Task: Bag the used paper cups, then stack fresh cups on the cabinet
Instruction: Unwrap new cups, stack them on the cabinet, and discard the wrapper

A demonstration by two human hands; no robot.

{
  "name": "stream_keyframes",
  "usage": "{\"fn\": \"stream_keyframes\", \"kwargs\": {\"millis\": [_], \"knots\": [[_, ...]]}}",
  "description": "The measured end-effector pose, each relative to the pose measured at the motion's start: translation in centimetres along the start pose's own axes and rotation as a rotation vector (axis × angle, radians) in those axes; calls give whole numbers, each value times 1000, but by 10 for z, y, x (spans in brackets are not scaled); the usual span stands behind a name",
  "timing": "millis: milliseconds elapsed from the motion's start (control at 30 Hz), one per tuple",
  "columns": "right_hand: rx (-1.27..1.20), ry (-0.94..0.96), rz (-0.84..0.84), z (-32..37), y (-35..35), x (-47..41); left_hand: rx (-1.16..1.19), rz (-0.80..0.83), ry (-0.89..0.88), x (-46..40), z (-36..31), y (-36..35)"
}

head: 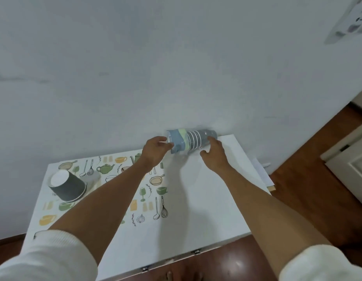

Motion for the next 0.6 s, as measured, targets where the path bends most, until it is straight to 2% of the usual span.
{"fn": "stream_keyframes", "kwargs": {"millis": [167, 333, 400, 600], "knots": [[106, -130, 104, -10, 14, -54, 53, -99, 31, -26, -3, -15], [89, -122, 169, -20, 21, -92, 216, -184, 162, -41, -8, -23], [153, -79, 158, -23, 24, -98, 247, -182, 178, -42, -10, -27], [20, 156, 256, -19, 27, -100, 258, -256, 138, -25, -32, -19]]}}
Point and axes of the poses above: each hand's wrist, its own x-axis away from the middle knuckle, its own y-axis out of the back of the hand, z = x × y, the point moved 2 cm from there along -x, towards the middle knuckle, and after that the axes turned 8 degrees about z, right-handed, at the moved point
